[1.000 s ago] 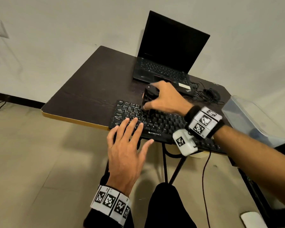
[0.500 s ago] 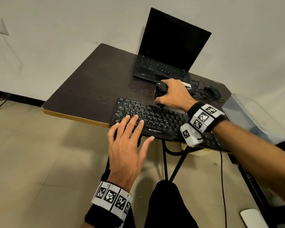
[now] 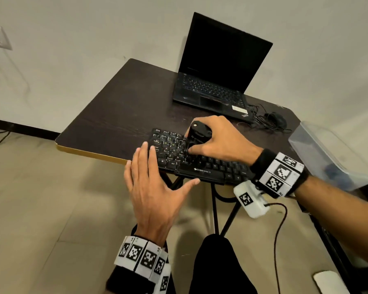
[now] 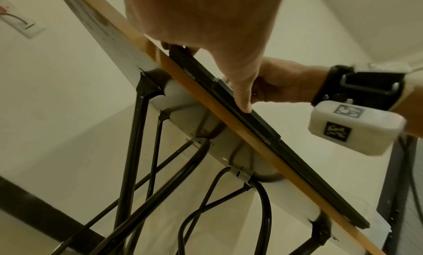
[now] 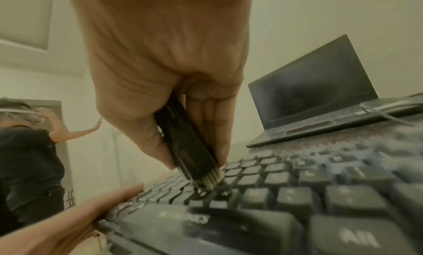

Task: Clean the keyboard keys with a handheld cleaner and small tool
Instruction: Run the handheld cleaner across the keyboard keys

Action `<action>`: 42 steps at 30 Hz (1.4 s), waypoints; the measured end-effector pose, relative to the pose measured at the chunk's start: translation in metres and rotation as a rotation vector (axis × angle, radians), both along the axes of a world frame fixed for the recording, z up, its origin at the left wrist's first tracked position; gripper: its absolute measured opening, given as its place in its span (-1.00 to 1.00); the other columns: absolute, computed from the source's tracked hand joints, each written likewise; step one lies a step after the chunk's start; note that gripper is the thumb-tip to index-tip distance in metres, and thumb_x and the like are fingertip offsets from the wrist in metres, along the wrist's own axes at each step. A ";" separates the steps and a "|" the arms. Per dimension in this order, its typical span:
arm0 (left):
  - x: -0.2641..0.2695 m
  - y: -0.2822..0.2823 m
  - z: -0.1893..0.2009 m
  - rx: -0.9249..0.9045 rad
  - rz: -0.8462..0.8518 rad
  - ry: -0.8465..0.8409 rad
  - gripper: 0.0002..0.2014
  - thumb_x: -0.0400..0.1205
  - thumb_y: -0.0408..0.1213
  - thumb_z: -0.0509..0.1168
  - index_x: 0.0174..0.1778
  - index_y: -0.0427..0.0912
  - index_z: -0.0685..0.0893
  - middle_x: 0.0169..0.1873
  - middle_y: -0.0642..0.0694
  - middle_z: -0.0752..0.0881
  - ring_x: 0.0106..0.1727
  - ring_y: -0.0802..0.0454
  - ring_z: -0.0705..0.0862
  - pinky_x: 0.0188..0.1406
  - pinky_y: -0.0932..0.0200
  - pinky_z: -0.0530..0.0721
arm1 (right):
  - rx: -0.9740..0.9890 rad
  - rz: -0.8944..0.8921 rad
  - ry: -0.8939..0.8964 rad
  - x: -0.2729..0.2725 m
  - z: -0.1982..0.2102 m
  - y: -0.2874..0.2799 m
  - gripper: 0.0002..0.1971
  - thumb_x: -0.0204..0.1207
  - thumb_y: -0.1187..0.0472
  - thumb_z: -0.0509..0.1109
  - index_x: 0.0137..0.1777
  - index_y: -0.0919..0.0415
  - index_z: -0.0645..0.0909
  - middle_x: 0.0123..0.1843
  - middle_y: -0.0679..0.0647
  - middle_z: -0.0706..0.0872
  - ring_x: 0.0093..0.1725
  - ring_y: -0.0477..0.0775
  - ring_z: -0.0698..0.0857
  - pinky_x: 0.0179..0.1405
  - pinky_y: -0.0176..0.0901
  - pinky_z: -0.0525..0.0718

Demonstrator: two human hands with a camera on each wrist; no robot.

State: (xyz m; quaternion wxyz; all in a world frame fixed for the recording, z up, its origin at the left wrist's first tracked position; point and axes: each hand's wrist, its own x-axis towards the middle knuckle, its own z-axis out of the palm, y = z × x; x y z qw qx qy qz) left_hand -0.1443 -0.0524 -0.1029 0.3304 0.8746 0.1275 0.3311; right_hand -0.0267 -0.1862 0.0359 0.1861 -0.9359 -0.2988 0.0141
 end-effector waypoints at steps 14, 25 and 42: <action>0.000 0.001 -0.003 -0.029 -0.038 0.000 0.25 0.34 0.57 0.44 0.74 -0.32 0.36 0.75 -0.14 0.39 0.75 -0.09 0.38 0.85 -0.25 0.05 | 0.015 -0.075 -0.066 0.018 0.004 -0.003 -0.80 0.36 0.18 0.69 -0.07 0.14 0.77 -0.21 0.02 0.87 -0.20 0.08 0.85 -0.07 0.13 0.83; -0.002 0.004 -0.001 -0.164 -0.038 -0.051 0.22 0.34 0.49 0.47 0.75 -0.30 0.37 0.73 -0.13 0.43 0.75 0.19 0.09 0.84 -0.25 0.12 | 0.028 -0.048 -0.030 0.021 0.009 -0.003 -0.79 0.37 0.16 0.71 -0.06 0.11 0.78 -0.16 -0.03 0.89 -0.15 0.04 0.87 0.00 0.15 0.83; 0.002 0.007 -0.008 -0.116 -0.055 -0.064 0.21 0.35 0.54 0.42 0.72 -0.31 0.39 0.70 -0.13 0.46 0.73 -0.04 0.40 0.86 -0.15 0.04 | 0.149 0.068 0.130 -0.001 0.001 -0.014 -0.74 0.42 0.23 0.73 0.07 0.03 0.82 -0.03 -0.05 0.91 -0.01 -0.03 0.90 0.16 0.20 0.86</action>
